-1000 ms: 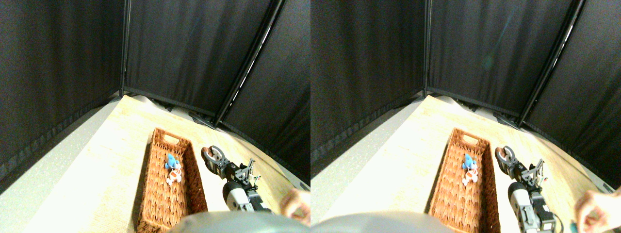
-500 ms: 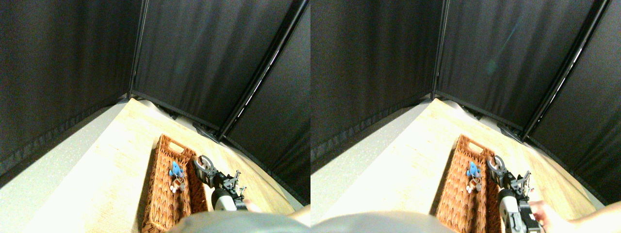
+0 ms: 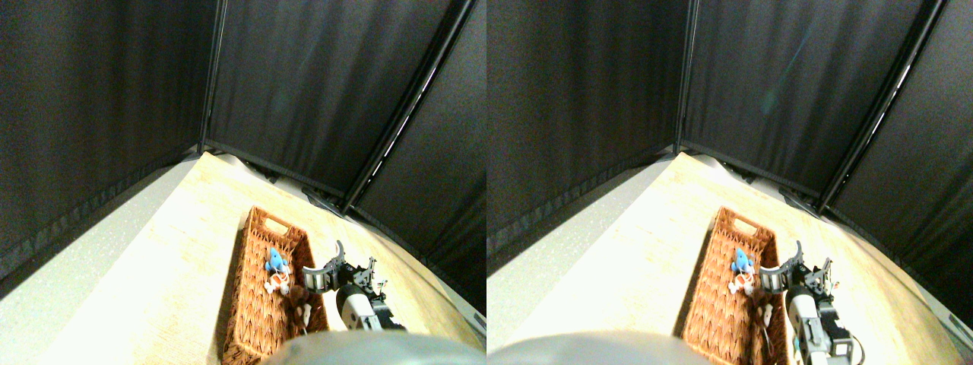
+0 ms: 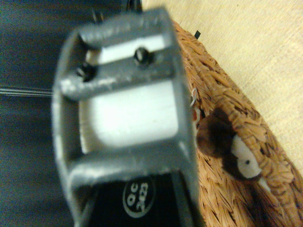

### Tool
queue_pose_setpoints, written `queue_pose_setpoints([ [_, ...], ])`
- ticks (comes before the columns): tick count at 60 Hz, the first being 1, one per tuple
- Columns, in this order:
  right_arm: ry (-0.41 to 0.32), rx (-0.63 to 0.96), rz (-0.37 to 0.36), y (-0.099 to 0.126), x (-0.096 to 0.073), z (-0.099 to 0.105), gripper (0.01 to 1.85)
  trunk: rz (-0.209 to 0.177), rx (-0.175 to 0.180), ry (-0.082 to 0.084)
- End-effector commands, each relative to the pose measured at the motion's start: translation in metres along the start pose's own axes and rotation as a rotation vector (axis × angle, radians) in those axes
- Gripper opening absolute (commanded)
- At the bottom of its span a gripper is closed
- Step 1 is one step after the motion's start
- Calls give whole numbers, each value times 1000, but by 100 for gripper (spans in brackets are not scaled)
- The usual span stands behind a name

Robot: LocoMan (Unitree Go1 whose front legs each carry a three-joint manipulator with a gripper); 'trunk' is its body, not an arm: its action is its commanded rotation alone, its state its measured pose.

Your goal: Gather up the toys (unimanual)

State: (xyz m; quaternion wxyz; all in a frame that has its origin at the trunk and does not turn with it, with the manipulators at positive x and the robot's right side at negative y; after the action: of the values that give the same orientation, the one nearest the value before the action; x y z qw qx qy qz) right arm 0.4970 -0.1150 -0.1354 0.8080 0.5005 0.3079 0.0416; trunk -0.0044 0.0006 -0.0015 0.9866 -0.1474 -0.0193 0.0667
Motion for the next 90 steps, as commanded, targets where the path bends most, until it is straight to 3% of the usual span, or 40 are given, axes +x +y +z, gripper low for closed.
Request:
queue_pose_setpoints([
  [1, -62, -29, 58, 8, -1, 8, 124, 8, 20, 25],
  [9, -176, -60, 77, -1, -9, 24, 87, -15, 42, 34],
  [10, -213, -23, 84, -7, -11, 33, 72, -19, 47, 35],
  [12, -224, -25, 84, -8, -12, 35, 68, -23, 52, 37],
  [13, -265, -60, 89, -12, -13, 42, 62, -27, 56, 39],
  [18, -359, -171, 78, -21, -20, 55, 60, -48, 74, 48],
  [25, -433, -257, 52, -35, -33, 69, 61, -77, 100, 58],
  [43, -592, -83, 64, -65, -67, 90, 62, -139, 164, 82],
  [58, -624, -65, 42, -82, -85, 88, 66, -165, 192, 100],
  [65, -566, 69, 46, -100, -89, 80, 72, -171, 203, 107],
  [70, -569, 118, 27, -109, -90, 76, 81, -172, 206, 115],
  [78, -562, 185, -17, -123, -91, 68, 93, -174, 206, 120],
  [90, -526, 245, -7, -140, -91, 55, 97, -168, 199, 118],
])
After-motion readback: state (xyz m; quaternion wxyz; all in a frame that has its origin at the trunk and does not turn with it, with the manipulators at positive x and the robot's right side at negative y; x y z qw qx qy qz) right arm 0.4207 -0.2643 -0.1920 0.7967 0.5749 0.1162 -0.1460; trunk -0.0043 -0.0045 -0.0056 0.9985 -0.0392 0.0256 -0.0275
